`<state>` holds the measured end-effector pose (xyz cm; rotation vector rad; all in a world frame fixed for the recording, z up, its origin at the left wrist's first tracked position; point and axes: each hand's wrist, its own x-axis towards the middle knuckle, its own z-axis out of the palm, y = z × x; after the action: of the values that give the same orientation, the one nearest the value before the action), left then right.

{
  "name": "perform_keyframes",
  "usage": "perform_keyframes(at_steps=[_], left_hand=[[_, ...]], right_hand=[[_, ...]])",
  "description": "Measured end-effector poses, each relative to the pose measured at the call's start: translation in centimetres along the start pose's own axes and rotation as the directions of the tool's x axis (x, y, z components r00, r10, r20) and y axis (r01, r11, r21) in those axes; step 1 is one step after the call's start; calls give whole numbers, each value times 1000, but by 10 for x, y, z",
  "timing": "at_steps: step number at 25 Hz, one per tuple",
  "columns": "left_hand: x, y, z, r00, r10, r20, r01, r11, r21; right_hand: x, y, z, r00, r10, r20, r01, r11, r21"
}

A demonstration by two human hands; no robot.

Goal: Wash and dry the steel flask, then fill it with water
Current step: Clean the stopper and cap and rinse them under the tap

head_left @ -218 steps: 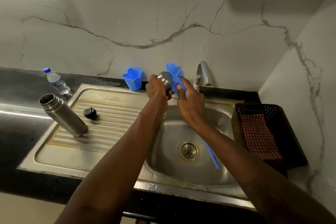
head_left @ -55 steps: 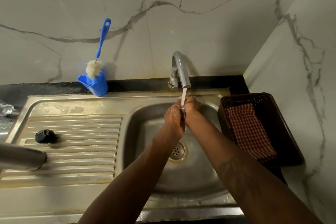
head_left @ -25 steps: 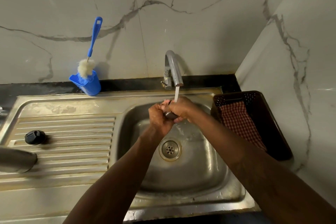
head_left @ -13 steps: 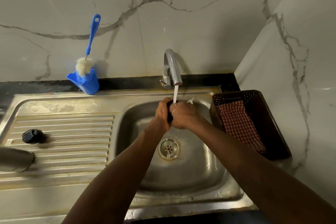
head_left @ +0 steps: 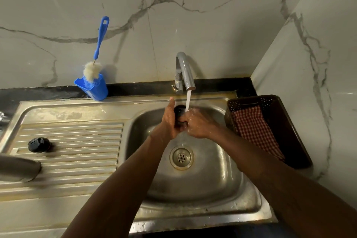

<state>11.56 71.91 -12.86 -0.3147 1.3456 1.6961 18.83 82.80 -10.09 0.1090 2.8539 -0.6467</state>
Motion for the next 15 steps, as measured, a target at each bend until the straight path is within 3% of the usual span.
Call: perform_keyframes(at_steps=[2,4,6,7,9,11,12,14,15], left_hand=[[-7,7,-4,996,-83,19,79,984,162],[-7,8,-1,995,-90,-39,95,978,184],[-2,9,8,994,-19,-103,31,992,122],[-2,9,12,995,11,-103,-3,997,76],[-4,5,23,998,29,-54,-32,998,-62],[-7,5,24,999,33,-40,-40,984,-172],[-8,5,23,998,48,-43,-56,978,-201],[-11,5,21,993,120,1,-115,951,-286],[-13,4,20,988,152,12,-140,939,-314]], right_hand=[[-10,0,-8,987,-160,35,163,975,-152],[-10,-9,-10,976,-215,-35,195,934,-300],[-5,-26,-8,994,-24,-108,-8,959,-283],[0,-36,-10,978,167,-124,-187,967,-173],[12,-46,-16,873,486,-37,-478,869,130],[22,-45,-29,799,572,187,-580,650,492],[22,-43,-39,784,528,325,-587,462,665],[19,-36,-55,772,415,482,-551,59,832],[18,-33,-57,770,410,488,-510,-64,858]])
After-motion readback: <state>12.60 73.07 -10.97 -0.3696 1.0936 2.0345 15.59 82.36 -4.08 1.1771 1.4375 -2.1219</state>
